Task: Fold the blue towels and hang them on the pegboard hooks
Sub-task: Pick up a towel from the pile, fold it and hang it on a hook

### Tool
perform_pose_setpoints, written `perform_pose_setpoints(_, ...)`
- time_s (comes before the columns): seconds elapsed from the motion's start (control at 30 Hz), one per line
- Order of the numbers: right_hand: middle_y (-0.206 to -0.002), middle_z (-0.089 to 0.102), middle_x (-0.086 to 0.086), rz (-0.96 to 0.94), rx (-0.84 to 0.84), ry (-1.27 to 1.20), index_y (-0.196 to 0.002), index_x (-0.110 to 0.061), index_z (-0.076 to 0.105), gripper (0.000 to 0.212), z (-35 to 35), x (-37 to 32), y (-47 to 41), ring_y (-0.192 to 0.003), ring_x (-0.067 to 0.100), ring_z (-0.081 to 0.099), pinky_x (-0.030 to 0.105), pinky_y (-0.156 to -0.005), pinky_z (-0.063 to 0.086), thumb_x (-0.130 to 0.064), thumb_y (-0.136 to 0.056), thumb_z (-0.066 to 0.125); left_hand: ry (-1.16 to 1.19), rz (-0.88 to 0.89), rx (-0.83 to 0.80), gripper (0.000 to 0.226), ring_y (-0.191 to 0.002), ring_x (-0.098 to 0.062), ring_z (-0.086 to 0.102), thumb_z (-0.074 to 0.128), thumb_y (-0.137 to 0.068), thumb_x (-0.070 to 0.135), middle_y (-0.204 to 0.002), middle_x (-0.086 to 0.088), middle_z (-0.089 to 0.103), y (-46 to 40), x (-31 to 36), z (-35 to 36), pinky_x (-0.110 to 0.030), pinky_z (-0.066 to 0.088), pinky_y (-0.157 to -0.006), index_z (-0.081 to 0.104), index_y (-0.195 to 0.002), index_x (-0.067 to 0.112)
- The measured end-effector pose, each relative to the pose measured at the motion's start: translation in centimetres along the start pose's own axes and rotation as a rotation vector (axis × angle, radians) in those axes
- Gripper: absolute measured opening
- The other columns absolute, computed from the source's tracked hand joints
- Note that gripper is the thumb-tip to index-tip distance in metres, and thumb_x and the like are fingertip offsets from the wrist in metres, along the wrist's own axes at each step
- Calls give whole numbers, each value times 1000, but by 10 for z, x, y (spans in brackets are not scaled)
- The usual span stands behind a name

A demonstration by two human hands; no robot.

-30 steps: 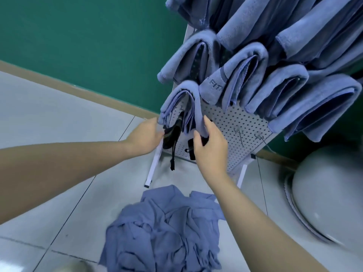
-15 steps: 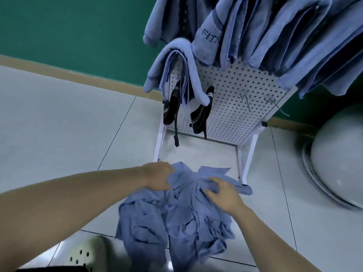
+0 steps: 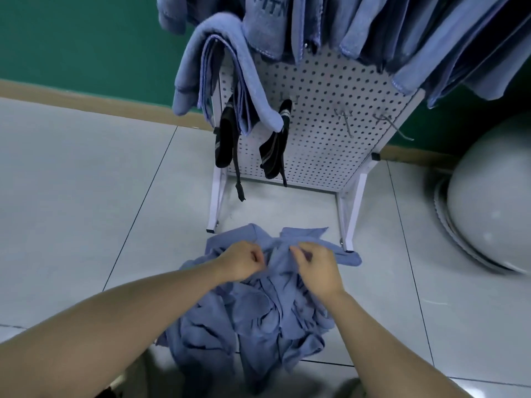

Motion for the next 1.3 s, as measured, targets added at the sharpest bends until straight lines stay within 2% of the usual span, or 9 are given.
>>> perform_pose_setpoints(0.17,-56,28,-4,-109,102,-154,-62,-4,41,49,-51,-81,-19,-56,8,25,25,-53,23,-22,-102,62,-29,90,105,11,-87,-18,58,66,-91,12,-89,5,63,15,51,-53,-25,46,-73,59,-88,20)
perform_pose_setpoints(0.3,-65,34,7,-132,134,-279,-71,7,49,48,-100,-145,-14,-60,13,27,28,-54,21,-26,-103,61,47,208,173,56,-80,-11,62,82,-82,17,-103,5,64,51,107,-106,-21,48,-68,49,-128,22)
perform_pose_setpoints(0.43,-69,41,16,-248,91,-344,-79,7,60,42,-158,-226,4,-67,14,38,30,-60,30,-27,-104,60,-23,330,329,22,-76,-13,57,79,-84,17,-84,8,63,97,143,-149,-22,42,-63,59,-93,21)
perform_pose_setpoints(0.53,-68,51,5,-342,69,-355,-75,-4,66,38,-194,-273,24,-71,12,44,30,-67,35,-29,-103,62,-41,426,497,34,-63,-6,48,67,-89,7,-69,11,55,137,170,-178,-17,35,-58,47,-69,27)
perform_pose_setpoints(0.7,-80,58,23,-407,164,-381,-100,13,57,76,-248,-299,49,-79,18,43,36,-77,33,-61,-84,61,82,431,665,19,-70,-13,48,67,-94,13,-76,5,57,191,178,-223,-30,35,-64,56,-80,18)
perform_pose_setpoints(0.77,-103,60,38,-375,189,-390,-102,7,64,68,-262,-295,58,-82,18,49,37,-80,39,-59,-85,62,127,439,689,13,-69,-12,48,68,-96,19,-76,5,59,214,178,-233,-27,39,-64,61,-85,16)
perform_pose_setpoints(0.87,-113,70,26,-308,183,-472,-101,-10,78,33,-269,-286,74,-91,22,63,42,-86,50,-39,-101,62,250,401,649,23,-62,-12,45,67,-98,29,-67,7,54,241,178,-233,-28,41,-58,63,-87,10)
perform_pose_setpoints(1.17,-92,65,23,-266,171,-432,-95,-10,76,32,-260,-251,85,-81,19,54,38,-76,41,-38,-102,63,139,397,699,31,-57,-3,41,57,-103,23,-62,15,54,287,177,-231,-18,32,-52,68,-76,13)
perform_pose_setpoints(1.3,-66,46,-4,-302,174,-212,-71,-12,66,35,-257,-248,82,-63,9,37,23,-57,29,-31,-100,64,195,364,693,32,-57,-8,39,57,-104,24,-63,9,48,281,174,-229,-24,32,-54,62,-77,7)
Point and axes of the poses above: each hand's wrist, its own y-axis away from the middle knuckle, its own z-axis out of the palm, x = y × z, the point moved 5 cm from there along -y, towards the middle knuckle
